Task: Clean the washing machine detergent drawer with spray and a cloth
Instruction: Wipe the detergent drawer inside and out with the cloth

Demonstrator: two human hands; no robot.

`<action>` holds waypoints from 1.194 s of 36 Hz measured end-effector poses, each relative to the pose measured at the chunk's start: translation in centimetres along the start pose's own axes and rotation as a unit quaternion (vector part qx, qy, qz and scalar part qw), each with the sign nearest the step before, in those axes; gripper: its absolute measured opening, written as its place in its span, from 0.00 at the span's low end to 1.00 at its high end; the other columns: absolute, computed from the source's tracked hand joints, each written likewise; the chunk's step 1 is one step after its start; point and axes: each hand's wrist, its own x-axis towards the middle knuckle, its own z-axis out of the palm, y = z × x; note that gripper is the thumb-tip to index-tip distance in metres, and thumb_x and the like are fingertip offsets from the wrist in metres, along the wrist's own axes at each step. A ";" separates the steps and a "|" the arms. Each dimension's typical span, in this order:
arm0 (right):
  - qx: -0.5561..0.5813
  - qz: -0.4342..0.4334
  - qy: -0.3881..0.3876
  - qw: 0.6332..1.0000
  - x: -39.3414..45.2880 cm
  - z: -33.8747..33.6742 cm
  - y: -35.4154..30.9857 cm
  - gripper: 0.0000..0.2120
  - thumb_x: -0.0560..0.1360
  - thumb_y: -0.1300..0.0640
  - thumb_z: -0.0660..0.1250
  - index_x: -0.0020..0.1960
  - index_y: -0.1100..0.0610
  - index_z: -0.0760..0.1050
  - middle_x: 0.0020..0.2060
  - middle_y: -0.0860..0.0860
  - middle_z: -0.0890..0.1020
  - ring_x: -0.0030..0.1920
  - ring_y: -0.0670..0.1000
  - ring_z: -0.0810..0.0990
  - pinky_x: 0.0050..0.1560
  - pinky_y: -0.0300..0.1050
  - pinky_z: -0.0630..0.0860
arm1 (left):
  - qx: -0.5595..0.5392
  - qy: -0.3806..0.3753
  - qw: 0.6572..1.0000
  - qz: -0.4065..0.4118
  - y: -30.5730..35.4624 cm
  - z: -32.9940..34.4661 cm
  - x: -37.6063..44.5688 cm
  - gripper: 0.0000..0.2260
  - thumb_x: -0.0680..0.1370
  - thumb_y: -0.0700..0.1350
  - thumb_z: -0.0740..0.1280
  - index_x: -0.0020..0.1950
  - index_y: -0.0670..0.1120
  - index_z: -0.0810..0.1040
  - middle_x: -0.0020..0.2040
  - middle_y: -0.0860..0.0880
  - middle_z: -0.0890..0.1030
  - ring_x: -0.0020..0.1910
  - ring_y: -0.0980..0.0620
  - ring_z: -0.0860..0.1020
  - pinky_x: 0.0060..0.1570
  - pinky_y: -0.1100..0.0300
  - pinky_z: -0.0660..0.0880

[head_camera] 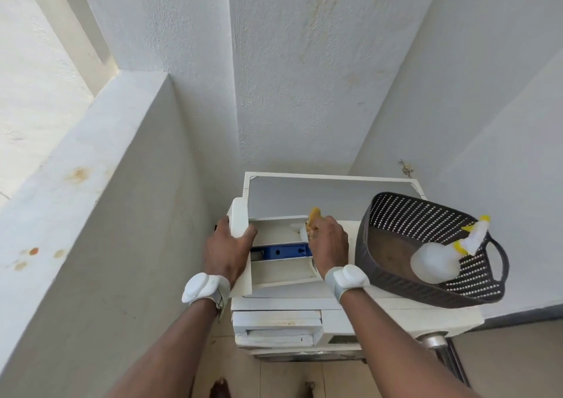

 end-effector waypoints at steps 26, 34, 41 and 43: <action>-0.043 0.034 -0.003 0.999 -9.0 0.4 0.8 0.09 0.72 0.68 0.74 0.49 0.58 0.82 0.47 0.54 0.82 0.46 0.56 0.81 0.42 0.48 0.79 | -0.007 -0.011 1.000 -0.011 0.0 0.3 -0.3 0.22 0.72 0.67 0.64 0.54 0.51 0.74 0.45 0.47 0.82 0.45 0.38 0.79 0.49 0.47 0.80; -0.044 0.091 -0.043 0.994 -9.1 1.6 -2.4 0.06 0.78 0.65 0.68 0.46 0.56 0.81 0.43 0.53 0.83 0.44 0.52 0.82 0.38 0.42 0.73 | 0.000 -0.013 1.000 -0.003 -0.4 0.5 -0.1 0.23 0.75 0.65 0.66 0.60 0.49 0.74 0.49 0.45 0.82 0.47 0.36 0.78 0.47 0.50 0.75; -0.006 -0.064 -0.060 0.996 -10.8 2.9 -2.2 0.09 0.75 0.62 0.65 0.44 0.50 0.81 0.41 0.45 0.83 0.42 0.49 0.78 0.41 0.47 0.75 | -0.010 -0.036 0.999 -0.003 -0.8 0.5 0.7 0.28 0.71 0.69 0.63 0.60 0.50 0.75 0.51 0.44 0.83 0.49 0.36 0.79 0.52 0.47 0.78; -0.082 -0.142 -0.042 0.986 -11.3 2.7 -1.4 0.10 0.77 0.57 0.63 0.51 0.46 0.81 0.46 0.41 0.83 0.47 0.49 0.77 0.44 0.49 0.71 | -0.008 -0.031 0.999 -0.001 -0.9 0.5 0.7 0.25 0.73 0.67 0.65 0.59 0.49 0.74 0.50 0.44 0.83 0.49 0.36 0.79 0.50 0.48 0.77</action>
